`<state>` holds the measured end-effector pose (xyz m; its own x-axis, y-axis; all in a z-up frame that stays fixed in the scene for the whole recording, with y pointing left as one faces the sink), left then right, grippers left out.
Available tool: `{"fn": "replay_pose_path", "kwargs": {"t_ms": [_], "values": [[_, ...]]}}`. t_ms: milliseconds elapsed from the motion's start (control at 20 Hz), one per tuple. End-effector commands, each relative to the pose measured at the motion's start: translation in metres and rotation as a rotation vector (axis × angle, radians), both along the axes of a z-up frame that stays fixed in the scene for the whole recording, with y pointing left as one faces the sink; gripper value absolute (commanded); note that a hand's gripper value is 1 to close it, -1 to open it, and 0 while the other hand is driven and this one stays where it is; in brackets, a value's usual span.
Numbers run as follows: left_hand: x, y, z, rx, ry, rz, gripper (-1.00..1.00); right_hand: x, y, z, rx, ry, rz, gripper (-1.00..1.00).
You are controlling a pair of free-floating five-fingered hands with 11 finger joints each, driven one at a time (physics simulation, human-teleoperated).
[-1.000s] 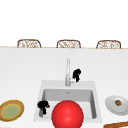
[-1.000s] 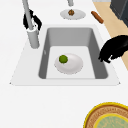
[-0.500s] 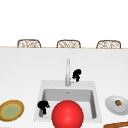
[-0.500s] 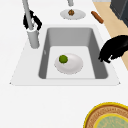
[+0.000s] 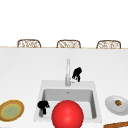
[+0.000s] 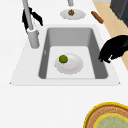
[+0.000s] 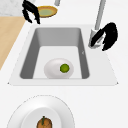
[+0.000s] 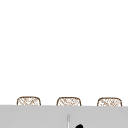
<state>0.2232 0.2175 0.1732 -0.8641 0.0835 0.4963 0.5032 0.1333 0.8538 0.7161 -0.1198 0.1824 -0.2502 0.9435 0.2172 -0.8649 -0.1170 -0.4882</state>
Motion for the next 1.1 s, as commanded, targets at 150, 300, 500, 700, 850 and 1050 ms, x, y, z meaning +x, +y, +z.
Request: {"fn": "replay_pose_path", "kwargs": {"t_ms": [150,300,500,700,850,1050], "values": [[0.000,0.000,0.000,0.000,0.000,0.000,0.00,0.006,-0.014,0.043,-0.054,0.003,-0.024,-1.00],[0.000,0.000,0.000,0.000,0.000,0.000,0.00,0.006,-0.020,0.046,-0.076,0.004,-0.049,-1.00],[0.000,0.000,0.000,0.000,0.000,0.000,0.00,-0.009,-0.036,0.044,-0.046,-0.038,-0.046,-1.00],[0.000,0.000,0.000,0.000,0.000,0.000,0.00,-0.020,-0.054,0.046,-0.041,-0.066,-0.019,-1.00],[0.000,0.000,0.000,0.000,0.000,0.000,0.00,-0.032,-0.068,0.046,-0.038,-0.088,-0.003,-1.00],[0.000,0.000,0.000,0.000,0.000,0.000,0.00,-0.053,-0.085,0.046,-0.043,-0.111,0.008,-1.00]]}}
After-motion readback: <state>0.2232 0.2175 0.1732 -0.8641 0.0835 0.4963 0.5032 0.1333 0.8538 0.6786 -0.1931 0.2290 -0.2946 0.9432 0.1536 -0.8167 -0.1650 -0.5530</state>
